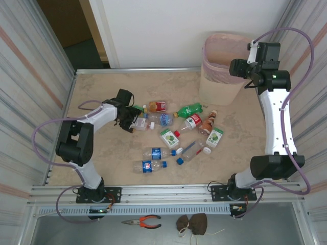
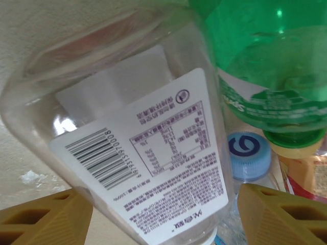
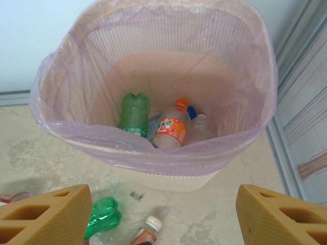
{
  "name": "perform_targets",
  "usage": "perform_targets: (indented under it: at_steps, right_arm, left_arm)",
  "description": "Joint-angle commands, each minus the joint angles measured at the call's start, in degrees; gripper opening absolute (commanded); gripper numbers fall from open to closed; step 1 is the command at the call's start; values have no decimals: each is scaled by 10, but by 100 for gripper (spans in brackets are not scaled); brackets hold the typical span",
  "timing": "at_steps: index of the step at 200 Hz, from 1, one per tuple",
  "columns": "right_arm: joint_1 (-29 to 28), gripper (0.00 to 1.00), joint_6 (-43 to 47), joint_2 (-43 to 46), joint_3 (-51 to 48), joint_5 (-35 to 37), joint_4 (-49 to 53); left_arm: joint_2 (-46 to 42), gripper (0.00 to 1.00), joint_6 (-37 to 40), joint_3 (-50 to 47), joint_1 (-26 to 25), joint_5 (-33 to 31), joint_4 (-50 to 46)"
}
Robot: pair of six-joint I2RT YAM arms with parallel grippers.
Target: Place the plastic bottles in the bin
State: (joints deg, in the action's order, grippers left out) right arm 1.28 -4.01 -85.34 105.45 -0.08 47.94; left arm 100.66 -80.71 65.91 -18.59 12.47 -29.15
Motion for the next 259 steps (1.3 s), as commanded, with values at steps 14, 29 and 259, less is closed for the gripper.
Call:
perform_targets:
  at_steps: [14, 29, 259]
  right_arm:
    - [8, 73, -3, 28, -13, -12, -10]
    - [10, 73, -2, 31, -16, -14, -13]
    - [13, 73, -4, 45, -31, -26, -19]
  left_arm:
    - [16, 73, -29, 16, -8, 0, -3]
    - [20, 73, -31, 16, -10, -3, -12]
    - [3, 83, -30, -30, -14, -4, -32]
